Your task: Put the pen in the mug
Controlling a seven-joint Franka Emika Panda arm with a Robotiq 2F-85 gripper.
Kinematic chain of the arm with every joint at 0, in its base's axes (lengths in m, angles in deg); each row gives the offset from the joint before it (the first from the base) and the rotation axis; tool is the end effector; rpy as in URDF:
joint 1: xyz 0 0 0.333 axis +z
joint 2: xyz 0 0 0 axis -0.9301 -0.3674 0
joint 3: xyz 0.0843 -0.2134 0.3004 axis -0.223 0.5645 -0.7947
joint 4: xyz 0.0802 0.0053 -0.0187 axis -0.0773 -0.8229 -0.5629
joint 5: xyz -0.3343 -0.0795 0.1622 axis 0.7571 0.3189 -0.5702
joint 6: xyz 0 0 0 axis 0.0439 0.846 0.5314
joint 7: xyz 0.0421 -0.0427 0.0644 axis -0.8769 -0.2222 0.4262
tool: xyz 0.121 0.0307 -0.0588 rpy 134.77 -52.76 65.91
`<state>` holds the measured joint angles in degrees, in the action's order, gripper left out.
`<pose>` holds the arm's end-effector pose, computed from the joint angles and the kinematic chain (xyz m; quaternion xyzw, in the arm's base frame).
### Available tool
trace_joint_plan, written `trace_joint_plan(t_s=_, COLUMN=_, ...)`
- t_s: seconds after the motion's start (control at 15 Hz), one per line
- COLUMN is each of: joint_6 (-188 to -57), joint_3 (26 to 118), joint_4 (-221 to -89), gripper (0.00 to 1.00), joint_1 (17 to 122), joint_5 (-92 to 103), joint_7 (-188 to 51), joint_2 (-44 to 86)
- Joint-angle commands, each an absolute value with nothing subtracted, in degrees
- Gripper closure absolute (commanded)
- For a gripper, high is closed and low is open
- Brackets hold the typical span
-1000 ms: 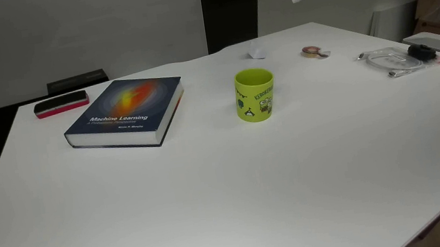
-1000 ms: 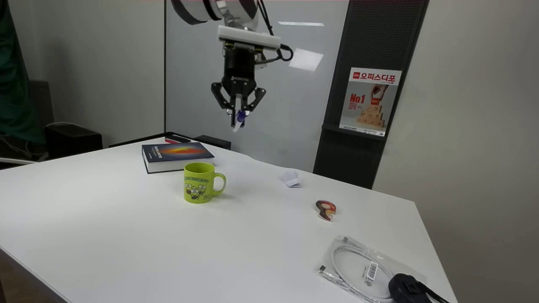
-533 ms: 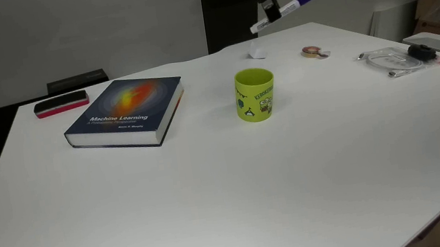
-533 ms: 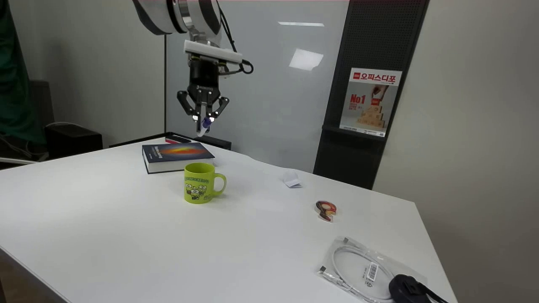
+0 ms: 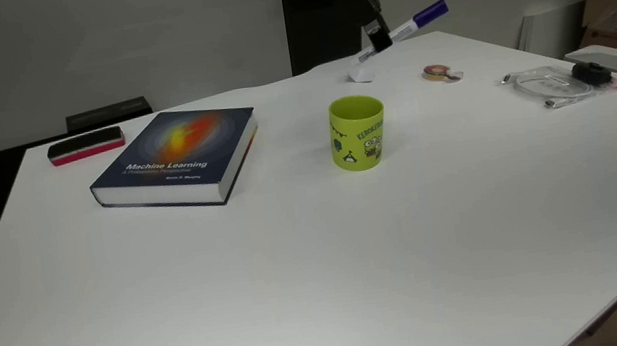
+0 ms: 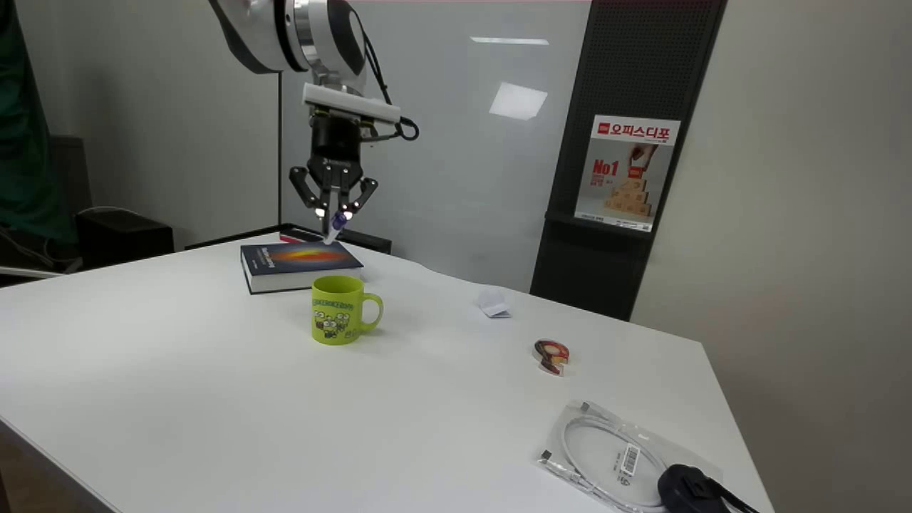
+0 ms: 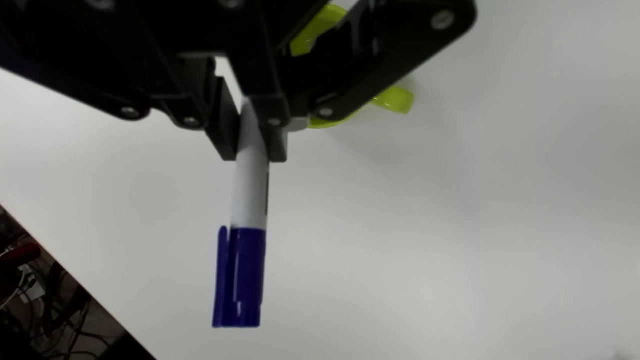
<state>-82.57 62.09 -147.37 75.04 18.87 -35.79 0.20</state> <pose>0.6625 0.0985 0.2972 0.8906 0.3772 -0.2455 0.0654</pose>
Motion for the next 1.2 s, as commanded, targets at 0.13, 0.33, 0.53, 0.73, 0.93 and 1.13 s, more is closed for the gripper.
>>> trace_joint_plan(t_s=0.13, joint_6=-81.41, joint_3=62.36, joint_4=-144.07, gripper=0.96, joint_1=74.21, joint_5=19.57, joint_7=-35.68, joint_2=-5.14)
trace_joint_plan(t_s=0.33, joint_6=-81.38, joint_3=62.63, joint_4=-142.91, gripper=0.96, joint_1=74.07, joint_5=19.82, joint_7=-35.79, joint_2=-7.54)
trace_joint_plan(t_s=0.53, joint_6=-81.31, joint_3=62.87, joint_4=-141.3, gripper=0.96, joint_1=74.33, joint_5=20.9, joint_7=-35.76, joint_2=-9.54)
trace_joint_plan(t_s=0.73, joint_6=-81.28, joint_3=63.22, joint_4=-140.08, gripper=0.96, joint_1=74.71, joint_5=22.66, joint_7=-35.88, joint_2=-10.7)
trace_joint_plan(t_s=0.93, joint_6=-80.5, joint_3=63.22, joint_4=-139.03, gripper=0.96, joint_1=74.76, joint_5=23.66, joint_7=-35.41, joint_2=-11.43)
trace_joint_plan(t_s=1.13, joint_6=-80.92, joint_3=63.15, joint_4=-138.55, gripper=0.96, joint_1=74.72, joint_5=24.55, joint_7=-34.64, joint_2=-11.8)
